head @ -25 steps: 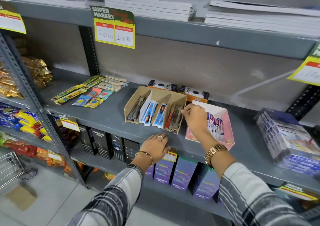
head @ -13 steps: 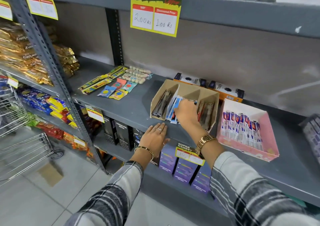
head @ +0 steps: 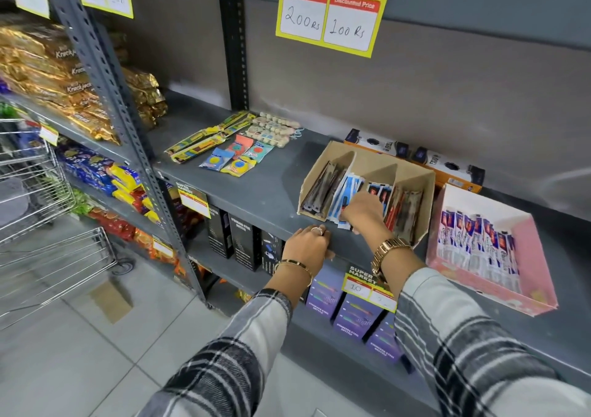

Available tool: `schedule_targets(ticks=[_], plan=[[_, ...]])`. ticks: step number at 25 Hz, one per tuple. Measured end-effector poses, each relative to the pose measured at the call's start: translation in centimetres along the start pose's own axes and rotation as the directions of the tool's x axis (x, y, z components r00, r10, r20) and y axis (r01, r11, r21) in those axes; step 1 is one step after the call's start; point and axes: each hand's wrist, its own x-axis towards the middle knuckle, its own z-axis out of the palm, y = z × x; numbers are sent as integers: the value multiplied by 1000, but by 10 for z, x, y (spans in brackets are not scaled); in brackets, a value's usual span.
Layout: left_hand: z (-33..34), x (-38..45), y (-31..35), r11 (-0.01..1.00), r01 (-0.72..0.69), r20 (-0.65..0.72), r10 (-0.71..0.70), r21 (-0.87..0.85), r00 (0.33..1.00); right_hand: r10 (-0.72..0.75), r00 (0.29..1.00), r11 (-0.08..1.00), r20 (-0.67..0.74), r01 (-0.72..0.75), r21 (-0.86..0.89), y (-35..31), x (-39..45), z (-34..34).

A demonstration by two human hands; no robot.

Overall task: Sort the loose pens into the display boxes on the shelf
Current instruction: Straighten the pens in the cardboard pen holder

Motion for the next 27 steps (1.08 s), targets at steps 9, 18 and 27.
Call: schedule_targets(ticks=[9, 18, 27], plan=[[-4, -4, 3, 999, 27, 12, -27, -28, 1000, -1, 976, 998, -219, -13, -64, -11, -2, -25], [-8, -4, 5, 999, 39, 65, -38, -9, 997, 93, 919, 934, -382, 52, 353, 8, 24, -107], [-6, -3, 5, 999, 40, 79, -39, -5, 996, 174, 817, 717, -551, 278, 639, 18, 43, -95]])
